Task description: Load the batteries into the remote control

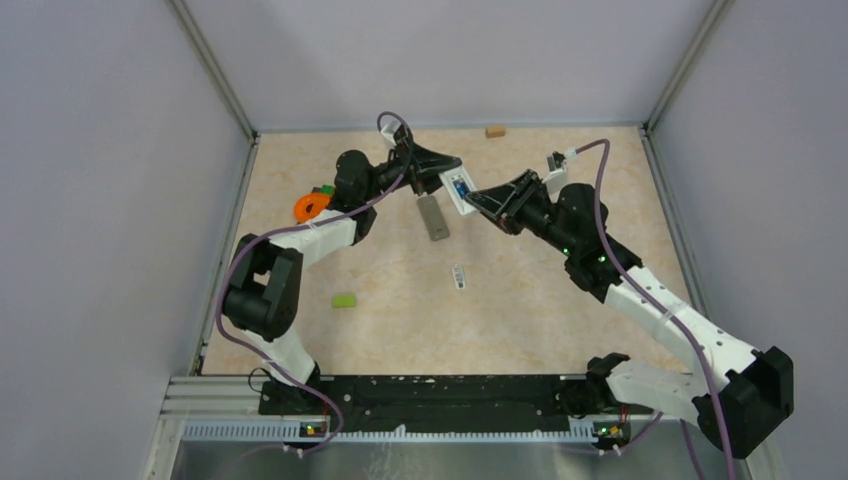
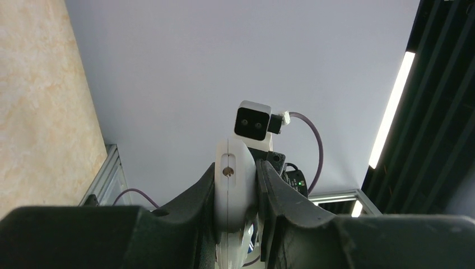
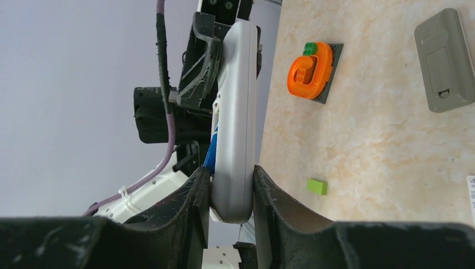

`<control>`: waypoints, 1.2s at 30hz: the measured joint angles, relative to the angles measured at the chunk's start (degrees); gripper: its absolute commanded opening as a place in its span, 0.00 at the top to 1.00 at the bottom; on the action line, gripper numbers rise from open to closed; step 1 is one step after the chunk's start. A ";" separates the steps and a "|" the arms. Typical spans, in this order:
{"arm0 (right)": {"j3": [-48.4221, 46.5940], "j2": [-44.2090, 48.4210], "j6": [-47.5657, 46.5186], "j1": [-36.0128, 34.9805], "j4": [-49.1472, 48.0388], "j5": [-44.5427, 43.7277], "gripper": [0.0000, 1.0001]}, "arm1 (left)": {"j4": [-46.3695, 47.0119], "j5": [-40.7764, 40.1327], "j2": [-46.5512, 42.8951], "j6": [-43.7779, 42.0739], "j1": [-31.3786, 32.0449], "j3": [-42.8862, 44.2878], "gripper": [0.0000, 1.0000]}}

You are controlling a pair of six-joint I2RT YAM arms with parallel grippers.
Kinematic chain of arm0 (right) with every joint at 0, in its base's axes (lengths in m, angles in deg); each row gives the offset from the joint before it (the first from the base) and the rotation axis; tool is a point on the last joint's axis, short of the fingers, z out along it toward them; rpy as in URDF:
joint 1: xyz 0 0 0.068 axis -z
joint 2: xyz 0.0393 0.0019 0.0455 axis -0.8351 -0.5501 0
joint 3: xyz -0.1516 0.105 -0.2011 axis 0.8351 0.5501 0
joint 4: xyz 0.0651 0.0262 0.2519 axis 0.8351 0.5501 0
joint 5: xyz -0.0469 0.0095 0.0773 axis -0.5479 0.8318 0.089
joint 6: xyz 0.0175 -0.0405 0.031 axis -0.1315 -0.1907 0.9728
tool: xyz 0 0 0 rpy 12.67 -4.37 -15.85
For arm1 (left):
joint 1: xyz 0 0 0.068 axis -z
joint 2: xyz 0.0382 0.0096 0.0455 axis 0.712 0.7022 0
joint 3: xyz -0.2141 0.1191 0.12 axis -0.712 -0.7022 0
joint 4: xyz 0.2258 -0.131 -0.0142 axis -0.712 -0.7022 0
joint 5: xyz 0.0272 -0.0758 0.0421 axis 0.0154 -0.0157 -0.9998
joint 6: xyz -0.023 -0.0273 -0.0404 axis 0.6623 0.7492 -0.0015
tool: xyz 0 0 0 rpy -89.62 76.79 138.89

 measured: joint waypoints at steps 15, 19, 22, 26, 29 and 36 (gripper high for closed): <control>-12.00 -5.81 -2.71 0.00 19.65 -0.46 0.74 | -6.82 -1.70 -1.27 -6.54 -0.35 0.11 1.00; -13.97 -7.58 -3.98 0.00 23.19 -0.37 0.71 | -11.58 -2.75 -2.95 -12.28 -0.55 0.24 1.00; -15.02 -8.48 -5.14 0.00 25.31 -0.33 0.68 | -15.26 -3.41 -4.31 -16.79 -0.61 0.55 1.00; -15.39 -9.09 -6.67 0.00 26.80 -0.37 0.62 | -19.06 -3.80 -5.60 -22.27 -0.61 1.14 1.00; -15.39 -9.44 -8.17 0.00 27.80 -0.63 0.58 | -21.22 -3.76 -5.99 -25.81 -0.61 1.44 1.00; -14.05 -7.67 -10.95 0.00 27.82 -2.08 0.47 | -23.76 -2.84 -6.97 -29.86 -1.29 2.16 1.00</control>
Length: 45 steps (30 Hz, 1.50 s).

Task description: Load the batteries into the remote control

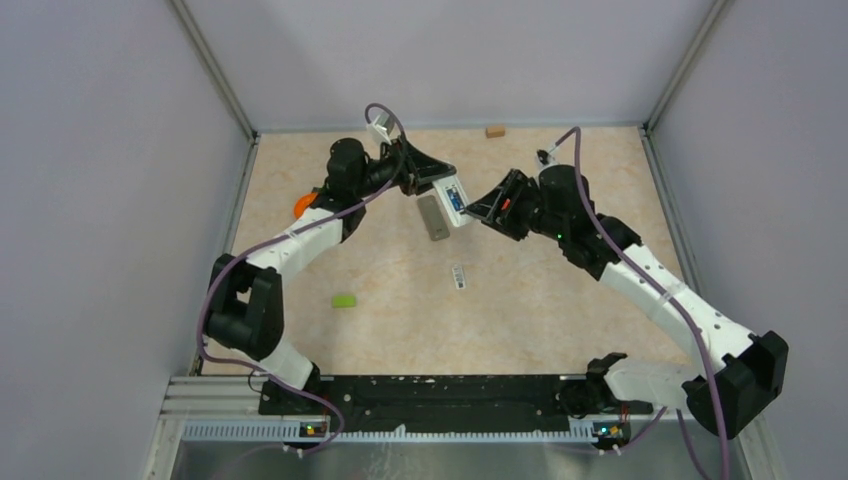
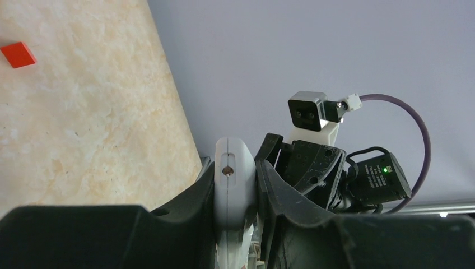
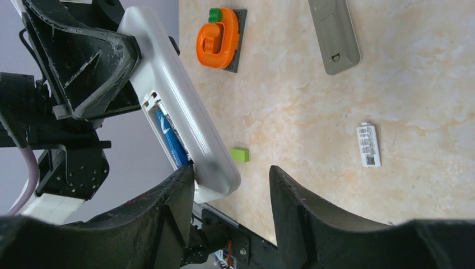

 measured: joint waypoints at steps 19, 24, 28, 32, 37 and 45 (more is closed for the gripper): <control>10.45 4.66 1.09 0.24 -17.18 5.40 0.24 | 2.75 5.55 -1.16 -1.66 -2.34 0.70 1.00; 11.23 3.48 1.53 0.26 -22.93 7.52 0.25 | 4.81 8.04 -1.40 -1.84 -2.32 0.70 1.00; 11.23 1.88 1.84 0.26 -25.20 8.83 0.28 | 5.14 8.74 -1.70 -1.95 -2.32 0.70 1.00; 11.23 0.37 1.79 0.26 -26.36 10.12 0.36 | 5.33 9.18 -1.81 -2.12 -2.32 0.70 1.00; 11.23 -0.76 1.75 0.26 -28.13 11.69 0.57 | 5.31 9.38 -1.81 -2.91 -2.34 0.70 1.00; 10.14 -2.23 0.96 0.26 -28.50 12.79 0.46 | 4.70 9.35 -1.81 -4.48 -2.62 0.66 1.00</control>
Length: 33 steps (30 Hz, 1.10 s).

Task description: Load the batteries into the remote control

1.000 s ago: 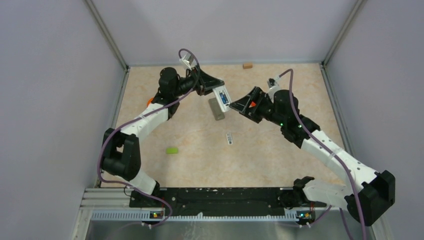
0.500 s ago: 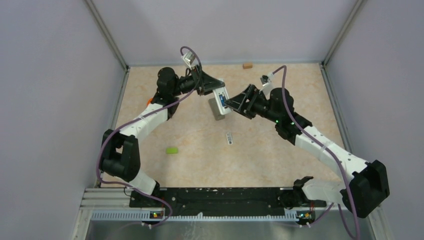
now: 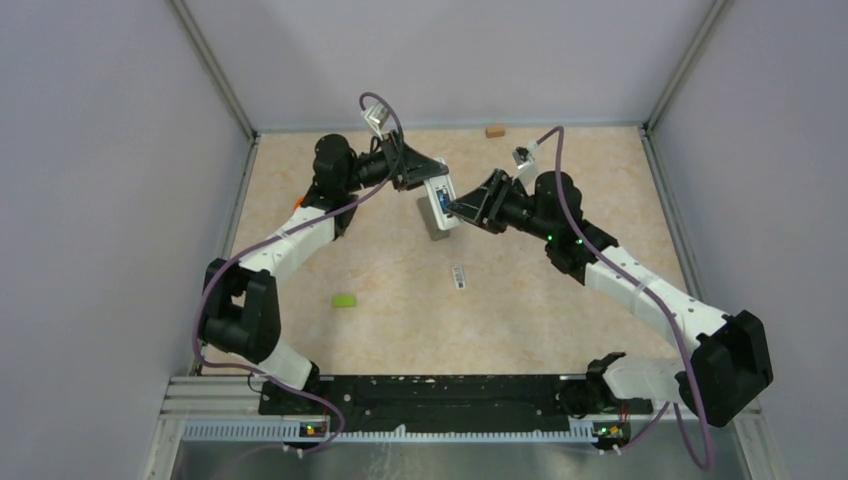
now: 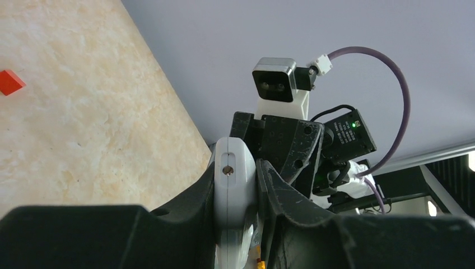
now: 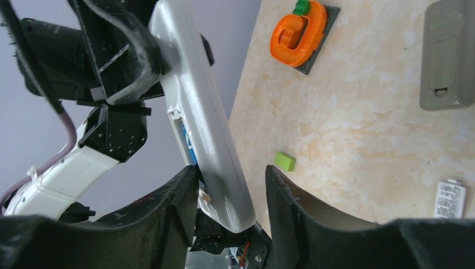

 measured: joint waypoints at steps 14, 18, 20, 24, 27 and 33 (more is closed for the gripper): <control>-1.18 6.08 -5.22 6.03 9.57 -4.52 0.10 | -8.02 -1.07 -2.78 -8.92 -2.40 -0.66 1.00; -0.79 7.82 -9.22 10.25 9.84 -1.22 0.31 | -10.67 -2.69 -4.98 -11.43 -5.09 -2.19 1.00; -1.01 6.75 -12.68 10.05 11.93 -1.03 0.34 | -12.39 -4.09 -6.40 -12.46 -6.40 -3.54 1.00; -2.89 -0.48 -19.67 5.33 20.76 -5.70 0.33 | -16.00 -8.90 -10.91 -14.16 -9.77 -8.04 1.00; -3.63 -7.52 -22.29 -0.90 25.92 -10.29 0.29 | -18.43 -12.22 -14.53 -14.88 -12.00 -11.28 1.00; -6.69 -21.99 -24.35 -11.87 33.42 -20.31 0.28 | -23.08 -18.32 -20.96 -16.72 -14.86 -14.56 1.00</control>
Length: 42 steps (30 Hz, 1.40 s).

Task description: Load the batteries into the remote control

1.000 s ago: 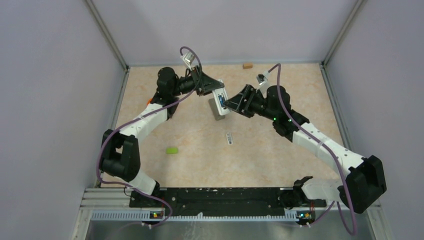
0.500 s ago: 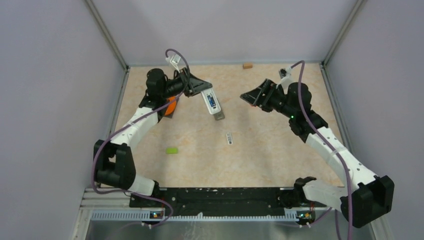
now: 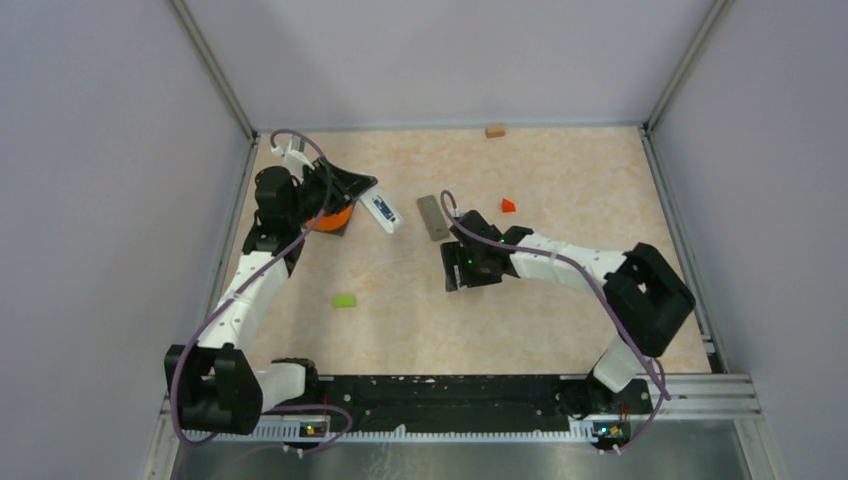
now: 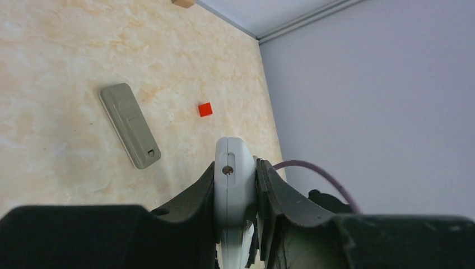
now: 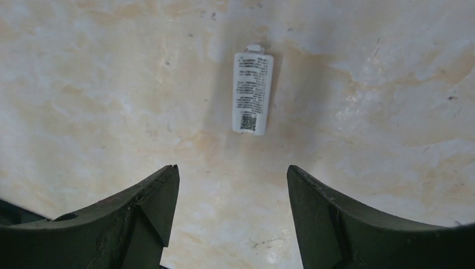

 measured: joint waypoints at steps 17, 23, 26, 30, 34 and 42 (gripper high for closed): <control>-11.96 -16.37 3.32 -1.46 4.85 -16.13 0.47 | -2.43 -1.38 -2.29 -1.33 -0.98 -1.20 1.00; -12.28 -16.44 6.23 -0.37 7.04 -18.62 0.49 | -2.40 -1.18 -2.29 -1.14 -0.98 -1.44 1.00; -12.04 -16.13 7.85 0.85 7.82 -19.26 0.49 | -2.36 -1.16 -2.29 -1.05 -0.98 -1.49 1.00; -9.11 -13.81 9.86 2.78 8.90 -20.15 0.49 | -2.16 -0.96 -2.29 -0.76 -0.98 -1.49 1.00; -5.49 -10.71 11.34 3.96 10.49 -20.79 0.50 | -1.88 -0.74 -2.29 -0.35 -0.98 -1.64 1.00; 0.15 -5.88 13.38 4.15 13.00 -21.03 0.58 | -1.57 -0.22 -2.27 0.22 -0.98 -2.05 1.00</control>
